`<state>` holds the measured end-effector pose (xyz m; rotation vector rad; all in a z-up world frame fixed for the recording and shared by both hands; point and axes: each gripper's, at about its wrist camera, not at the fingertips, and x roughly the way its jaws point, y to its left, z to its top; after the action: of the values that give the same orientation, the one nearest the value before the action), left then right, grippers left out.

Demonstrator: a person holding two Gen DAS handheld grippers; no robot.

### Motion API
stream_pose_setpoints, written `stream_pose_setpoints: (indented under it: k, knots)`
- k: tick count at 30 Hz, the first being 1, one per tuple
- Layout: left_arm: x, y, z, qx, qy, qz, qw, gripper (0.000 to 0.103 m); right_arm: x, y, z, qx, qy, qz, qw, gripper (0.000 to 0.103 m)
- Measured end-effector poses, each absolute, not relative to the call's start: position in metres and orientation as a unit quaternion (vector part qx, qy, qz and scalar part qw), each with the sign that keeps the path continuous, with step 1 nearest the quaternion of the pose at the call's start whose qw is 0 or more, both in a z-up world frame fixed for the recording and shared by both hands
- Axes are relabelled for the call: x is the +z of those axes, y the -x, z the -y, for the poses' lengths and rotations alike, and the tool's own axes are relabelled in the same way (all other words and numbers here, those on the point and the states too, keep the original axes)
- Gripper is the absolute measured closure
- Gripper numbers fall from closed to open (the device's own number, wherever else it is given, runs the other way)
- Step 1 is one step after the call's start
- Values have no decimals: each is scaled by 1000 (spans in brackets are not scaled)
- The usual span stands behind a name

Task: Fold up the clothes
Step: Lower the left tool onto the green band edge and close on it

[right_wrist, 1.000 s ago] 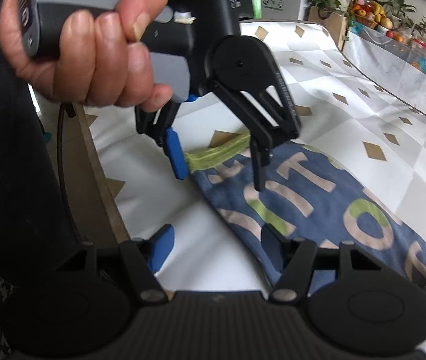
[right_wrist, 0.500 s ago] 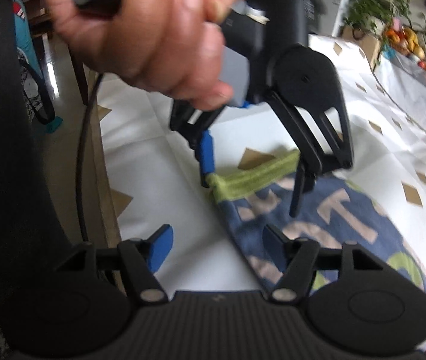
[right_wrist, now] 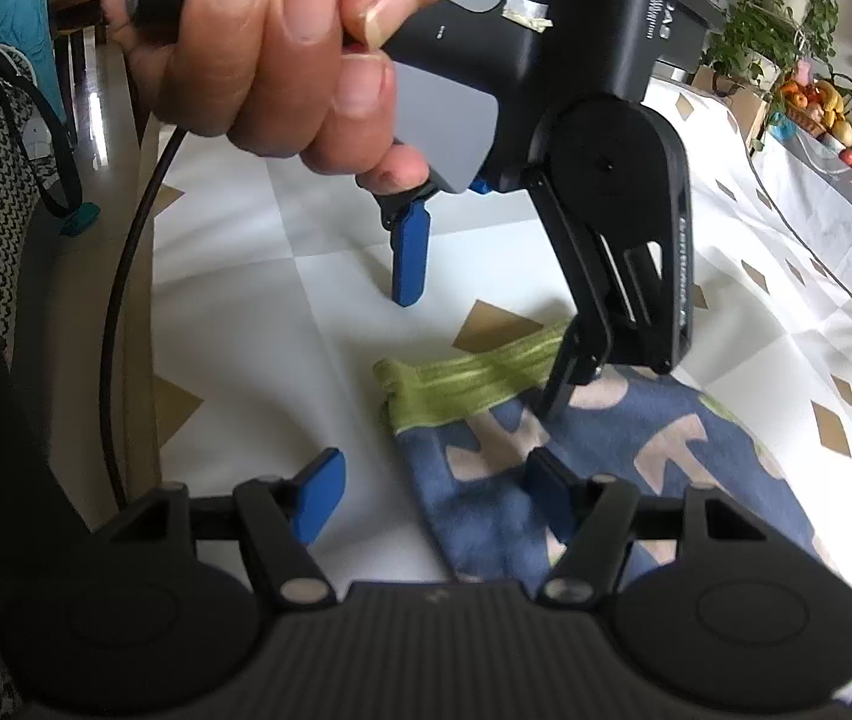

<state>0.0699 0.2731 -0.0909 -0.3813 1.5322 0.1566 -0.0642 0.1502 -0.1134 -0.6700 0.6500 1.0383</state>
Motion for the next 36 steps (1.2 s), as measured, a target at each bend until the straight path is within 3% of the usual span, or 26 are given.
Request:
stream_pose_setpoints:
  k: [4,9,12,27,31,36]
  knots:
    - [-88,-71,-271,75,158,-681,711,10,-117,67,-155,480,318,-285,766,48]
    - [-82,-72,-267,80,146,-672,722,10,-119,62,-155,467,301,-295,777,80]
    - [-76,-73,-265,80,144,-665,729,10,-115,49,-151,459,257,-326,785,86]
    - [-81,-63,-301,99,319,-646,686,10,-99,-17,-102,388,-29,-469,793,90]
    - [-73,-65,-294,80,292,-634,711,10,-102,-26,-90,373,-42,-472,798,90]
    - [-52,-63,-295,79,175,-585,788,10,-105,-26,-85,365,-52,-479,797,90]
